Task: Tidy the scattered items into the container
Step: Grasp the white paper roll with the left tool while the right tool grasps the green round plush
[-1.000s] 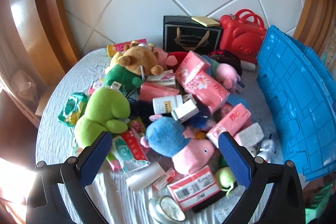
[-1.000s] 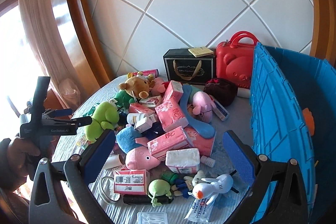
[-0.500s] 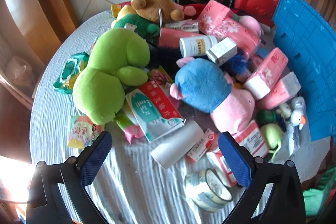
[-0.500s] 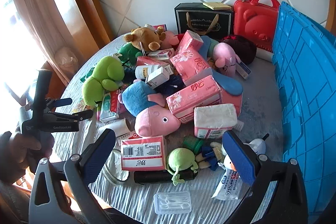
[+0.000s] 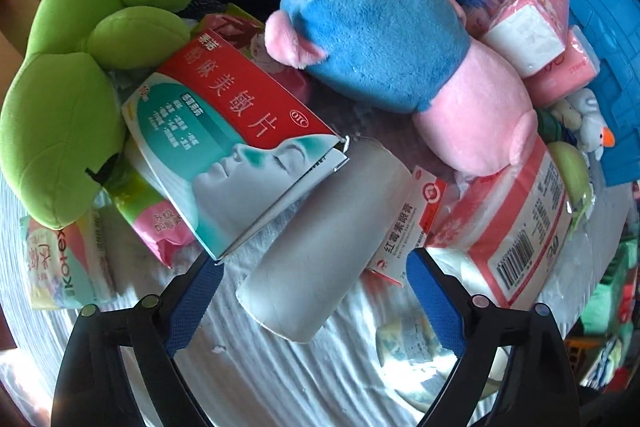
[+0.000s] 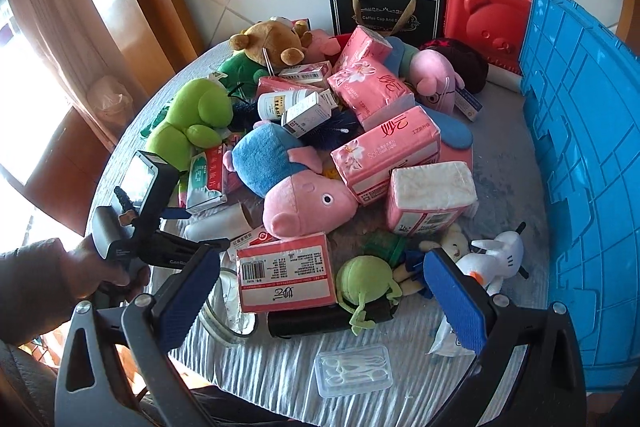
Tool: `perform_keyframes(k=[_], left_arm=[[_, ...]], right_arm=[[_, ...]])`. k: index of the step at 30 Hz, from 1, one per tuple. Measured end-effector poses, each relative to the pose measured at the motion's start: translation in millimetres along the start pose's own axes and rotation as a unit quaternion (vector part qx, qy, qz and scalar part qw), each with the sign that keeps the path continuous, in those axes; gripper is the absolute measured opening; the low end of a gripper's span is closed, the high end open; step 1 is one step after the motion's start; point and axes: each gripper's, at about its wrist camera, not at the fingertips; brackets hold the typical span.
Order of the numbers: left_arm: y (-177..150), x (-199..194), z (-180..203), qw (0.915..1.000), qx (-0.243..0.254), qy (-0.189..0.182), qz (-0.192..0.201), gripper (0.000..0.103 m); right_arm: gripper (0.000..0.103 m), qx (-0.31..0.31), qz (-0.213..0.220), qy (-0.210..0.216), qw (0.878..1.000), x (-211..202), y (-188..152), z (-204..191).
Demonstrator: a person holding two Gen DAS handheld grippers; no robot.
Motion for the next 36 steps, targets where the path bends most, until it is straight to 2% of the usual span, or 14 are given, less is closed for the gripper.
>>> perform_keyframes(k=[2, 3, 5, 7, 17, 22, 29, 32, 34, 36], left_arm=[[0.0, 8.7, -0.2, 0.9999, -0.006, -0.005, -0.009, 0.081], [-0.1, 9.2, -1.2, 0.9998, -0.014, -0.016, -0.006, 0.080], [0.8, 6.9, -1.2, 0.9992, -0.023, -0.033, -0.002, 0.061], [0.7, 5.1, 3.8, 0.9994, -0.013, -0.033, -0.003, 0.054], [-16.0, -25.2, 2.5, 0.9995, -0.010, -0.027, 0.010, 0.048], [-20.3, -44.9, -1.3, 0.9996, -0.008, -0.018, 0.021, 0.046], [-27.2, -62.4, -0.4, 0.9992, -0.016, -0.022, 0.030, 0.045], [-29.1, -67.0, 0.2, 0.9991, -0.017, -0.022, 0.032, 0.045], [-27.3, -66.2, -6.5, 0.9992, -0.017, -0.021, 0.031, 0.045], [-27.1, -68.6, -6.1, 0.9991, -0.018, -0.021, 0.033, 0.045]], right_arm=[[0.103, 0.002, -0.005, -0.004, 1.000, 2.9, -2.3, 0.0], [0.103, 0.003, -0.007, -0.007, 1.000, 4.9, -3.8, 0.6], [0.103, 0.005, -0.014, -0.012, 1.000, 11.9, -8.7, 2.8], [0.103, 0.012, -0.023, -0.017, 1.000, 21.8, -14.5, 7.4], [0.103, 0.040, -0.084, -0.055, 0.994, 101.8, -40.7, 33.3], [0.098, 0.041, -0.105, -0.077, 0.991, 128.2, -47.3, 39.7], [0.093, 0.054, -0.118, -0.062, 0.990, 151.2, -50.4, 43.2], [0.085, 0.057, -0.122, -0.047, 0.990, 154.7, -51.8, 44.1], [0.073, 0.050, -0.120, -0.035, 0.991, 152.0, -50.8, 41.5], [0.055, 0.038, -0.116, -0.049, 0.991, 146.8, -49.5, 37.8]])
Point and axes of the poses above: each gripper's, at about its wrist camera, not at the fingertips, and x roughly the way its jaws point, z to its right, y to its top, and after that the axes turned 5 degrees about -x, right-handed
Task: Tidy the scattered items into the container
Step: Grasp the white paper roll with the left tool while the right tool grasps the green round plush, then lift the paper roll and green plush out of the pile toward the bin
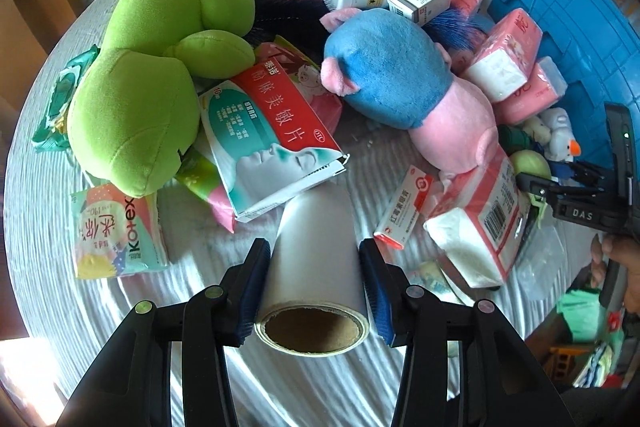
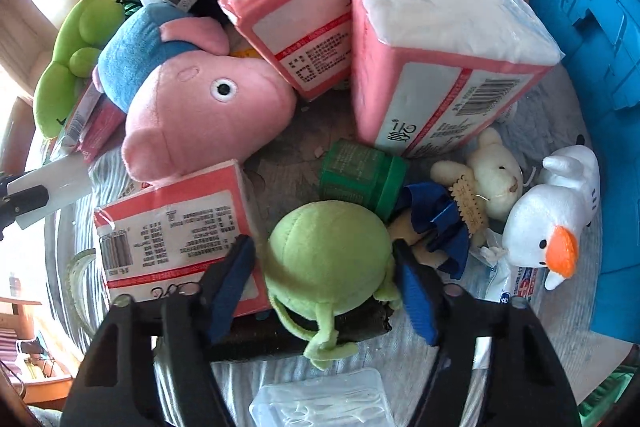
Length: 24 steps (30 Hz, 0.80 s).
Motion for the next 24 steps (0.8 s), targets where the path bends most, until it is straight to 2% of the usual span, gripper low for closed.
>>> perform_keyframes(k=[6, 9, 17, 24], left_arm=[[9.3, -7.5, -4.6, 0.9999, -0.006, -0.004, 0.010, 0.045], [14.0, -11.5, -25.4, 0.9998, -0.006, -0.008, 0.017, 0.045], [12.9, -24.1, -17.9, 0.9995, -0.002, -0.014, 0.027, 0.045], [8.5, -39.7, -7.7, 0.9990, 0.002, -0.019, 0.041, 0.045]], right_arm=[[0.052, 0.010, 0.006, 0.005, 1.000, -14.0, -7.2, 3.1], [0.052, 0.011, 0.014, 0.006, 1.000, -26.8, -9.4, 5.4], [0.052, 0.006, 0.042, 0.006, 0.999, -64.0, -8.9, 15.1], [0.052, 0.001, 0.068, 0.013, 0.998, -85.5, 1.9, 7.3]])
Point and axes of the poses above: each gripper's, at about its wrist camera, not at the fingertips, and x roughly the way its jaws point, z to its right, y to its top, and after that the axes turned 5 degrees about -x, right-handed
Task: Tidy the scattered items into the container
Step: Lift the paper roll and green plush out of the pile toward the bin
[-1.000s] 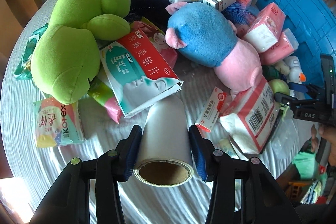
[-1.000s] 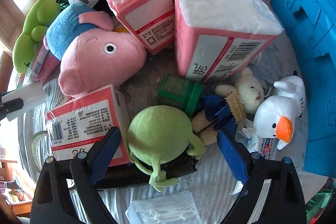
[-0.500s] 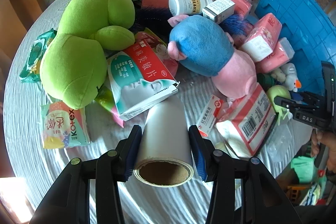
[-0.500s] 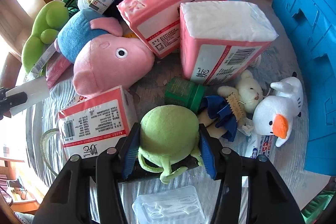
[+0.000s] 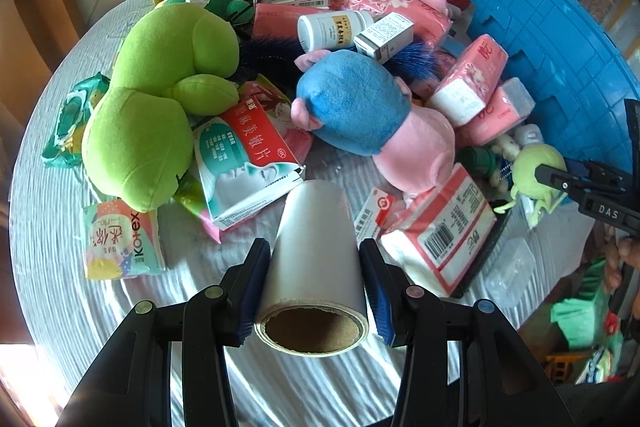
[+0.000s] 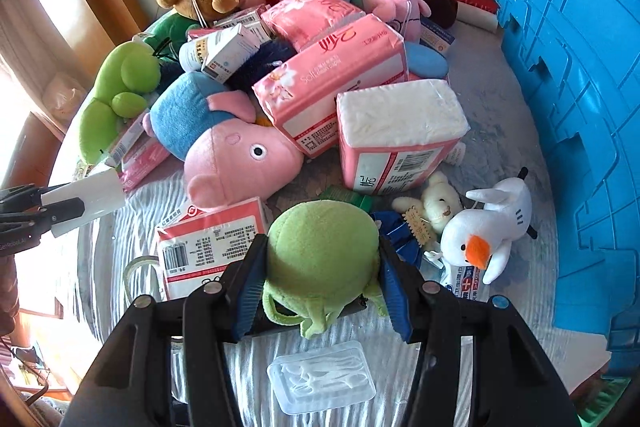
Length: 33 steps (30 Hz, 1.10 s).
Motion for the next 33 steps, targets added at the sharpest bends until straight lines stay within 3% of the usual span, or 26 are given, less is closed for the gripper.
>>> perform_keyframes(k=[16, 33], left_arm=[[14.5, -64.3, 21.5, 0.9973, -0.023, 0.034, 0.061, 0.045], [37.8, -124.1, 75.5, 0.9884, -0.044, 0.055, 0.134, 0.045]], right_arm=[[0.052, -0.031, 0.070, 0.026, 0.997, -65.8, 19.8, 2.6], [0.052, -0.078, 0.148, 0.069, 0.983, -142.3, 48.7, 19.7]])
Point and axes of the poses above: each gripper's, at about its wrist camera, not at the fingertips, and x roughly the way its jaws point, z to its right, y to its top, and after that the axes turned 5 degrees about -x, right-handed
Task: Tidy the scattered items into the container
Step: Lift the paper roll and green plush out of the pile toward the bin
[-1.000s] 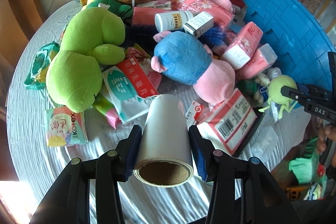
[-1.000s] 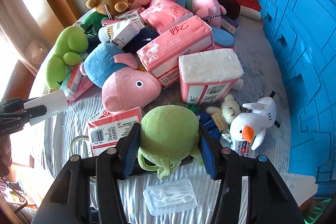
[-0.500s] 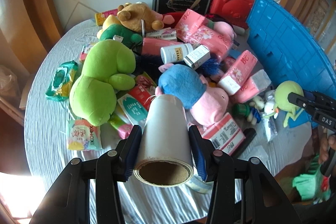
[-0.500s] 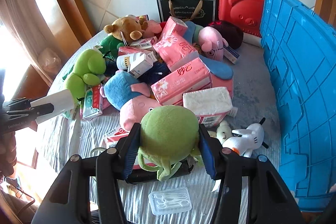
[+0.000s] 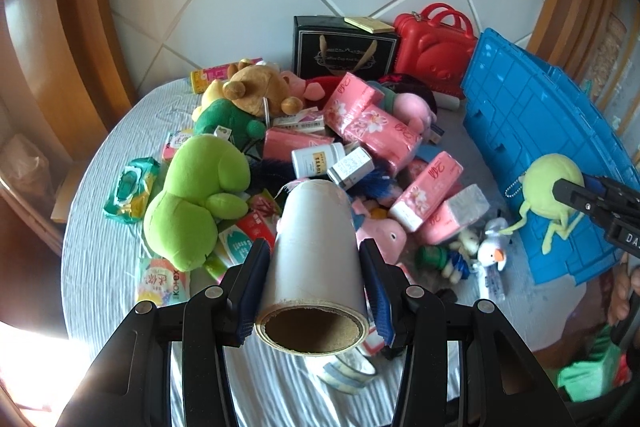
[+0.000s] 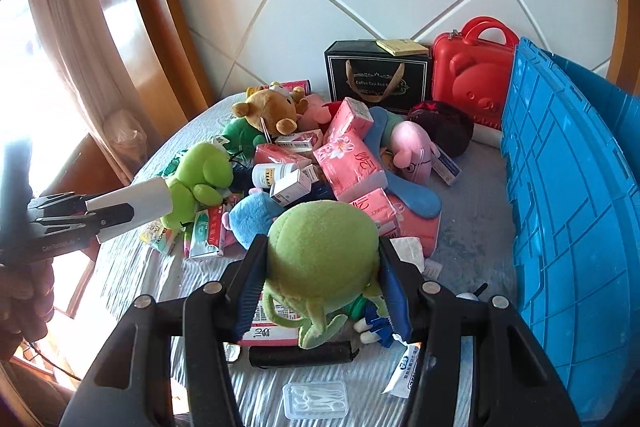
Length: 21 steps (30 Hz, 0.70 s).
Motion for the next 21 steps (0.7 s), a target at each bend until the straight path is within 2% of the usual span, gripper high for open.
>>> perform_keyframes(k=[10, 21], left_arm=[[12.9, -20.5, 32.3, 0.9996, -0.003, 0.008, 0.029, 0.045], [35.9, -38.4, 87.4, 0.9981, 0.009, -0.004, 0.061, 0.045]], right_arm=[[0.052, -0.012, 0.034, 0.021, 0.999, -36.1, 8.2, 14.8], [0.052, 0.001, 0.059, 0.023, 0.998, -67.2, 5.1, 57.6]])
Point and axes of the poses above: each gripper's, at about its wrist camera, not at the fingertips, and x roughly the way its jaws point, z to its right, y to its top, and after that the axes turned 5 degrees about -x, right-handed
